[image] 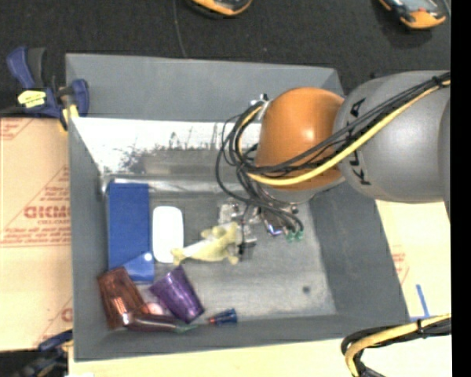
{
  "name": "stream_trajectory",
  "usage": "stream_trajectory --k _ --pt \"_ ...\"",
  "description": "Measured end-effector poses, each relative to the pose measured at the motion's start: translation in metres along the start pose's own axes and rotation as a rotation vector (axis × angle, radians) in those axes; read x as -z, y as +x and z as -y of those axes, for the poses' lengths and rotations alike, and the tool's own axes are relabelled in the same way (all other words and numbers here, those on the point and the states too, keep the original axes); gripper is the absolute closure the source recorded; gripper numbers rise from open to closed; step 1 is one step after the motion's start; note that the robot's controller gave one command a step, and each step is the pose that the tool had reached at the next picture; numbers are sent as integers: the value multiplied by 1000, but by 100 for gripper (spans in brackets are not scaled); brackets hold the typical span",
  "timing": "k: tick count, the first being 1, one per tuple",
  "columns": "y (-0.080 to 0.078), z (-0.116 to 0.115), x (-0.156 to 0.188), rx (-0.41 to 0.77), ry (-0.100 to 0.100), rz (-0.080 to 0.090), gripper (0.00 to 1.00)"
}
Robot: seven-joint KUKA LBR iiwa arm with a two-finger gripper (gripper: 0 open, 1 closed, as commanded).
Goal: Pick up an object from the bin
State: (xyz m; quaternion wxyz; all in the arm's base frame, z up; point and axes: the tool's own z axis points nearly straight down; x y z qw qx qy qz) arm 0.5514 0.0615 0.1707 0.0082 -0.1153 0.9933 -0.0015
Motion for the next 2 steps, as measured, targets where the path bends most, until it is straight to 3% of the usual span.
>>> stream_trajectory --k 2 --pt "-4 1 61 -3 2 16 100"
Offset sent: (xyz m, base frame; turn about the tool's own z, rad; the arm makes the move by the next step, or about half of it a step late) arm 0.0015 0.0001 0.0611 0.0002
